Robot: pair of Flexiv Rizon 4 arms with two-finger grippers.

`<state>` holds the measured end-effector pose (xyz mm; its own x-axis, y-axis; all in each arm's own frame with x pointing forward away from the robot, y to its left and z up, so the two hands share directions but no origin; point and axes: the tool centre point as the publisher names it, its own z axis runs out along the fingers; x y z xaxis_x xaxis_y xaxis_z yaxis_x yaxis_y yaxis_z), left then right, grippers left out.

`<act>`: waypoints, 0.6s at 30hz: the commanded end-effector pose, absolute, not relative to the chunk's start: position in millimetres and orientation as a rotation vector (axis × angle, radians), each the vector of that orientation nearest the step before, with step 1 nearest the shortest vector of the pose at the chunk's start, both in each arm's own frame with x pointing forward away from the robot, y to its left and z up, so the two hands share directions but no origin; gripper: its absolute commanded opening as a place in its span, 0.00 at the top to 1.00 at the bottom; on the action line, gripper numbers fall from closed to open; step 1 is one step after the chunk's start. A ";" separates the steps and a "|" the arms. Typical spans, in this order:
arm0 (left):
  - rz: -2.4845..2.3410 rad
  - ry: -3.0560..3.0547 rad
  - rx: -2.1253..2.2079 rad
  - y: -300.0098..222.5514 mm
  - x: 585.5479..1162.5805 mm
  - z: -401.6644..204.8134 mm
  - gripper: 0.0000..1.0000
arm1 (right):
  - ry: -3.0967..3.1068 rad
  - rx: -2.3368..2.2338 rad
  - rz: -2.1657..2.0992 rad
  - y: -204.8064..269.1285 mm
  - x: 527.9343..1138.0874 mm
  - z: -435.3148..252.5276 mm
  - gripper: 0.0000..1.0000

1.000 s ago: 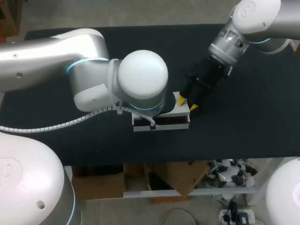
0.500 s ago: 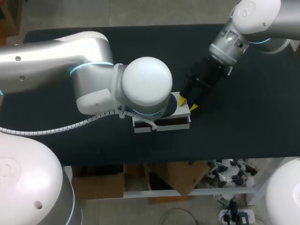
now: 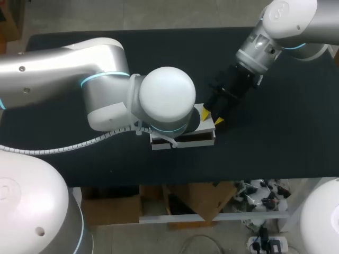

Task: Assemble the packaging by folding the flat box into shape, placing the metal phone stand inside, and closing the box properly

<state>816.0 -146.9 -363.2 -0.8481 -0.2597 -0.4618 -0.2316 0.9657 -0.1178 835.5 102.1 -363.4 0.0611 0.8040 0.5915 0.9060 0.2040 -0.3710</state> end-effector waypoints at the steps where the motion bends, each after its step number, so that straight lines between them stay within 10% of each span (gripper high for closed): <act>1: -0.071 2.618 -0.353 -150.4 815.2 -366.2 0.62 | -1.747 -1.606 -0.178 102.8 835.2 -363.6 0.57; 18: -0.075 2.621 -0.353 -149.1 815.6 -368.4 0.61 | -1.739 -1.622 -0.183 95.1 829.1 -362.7 0.55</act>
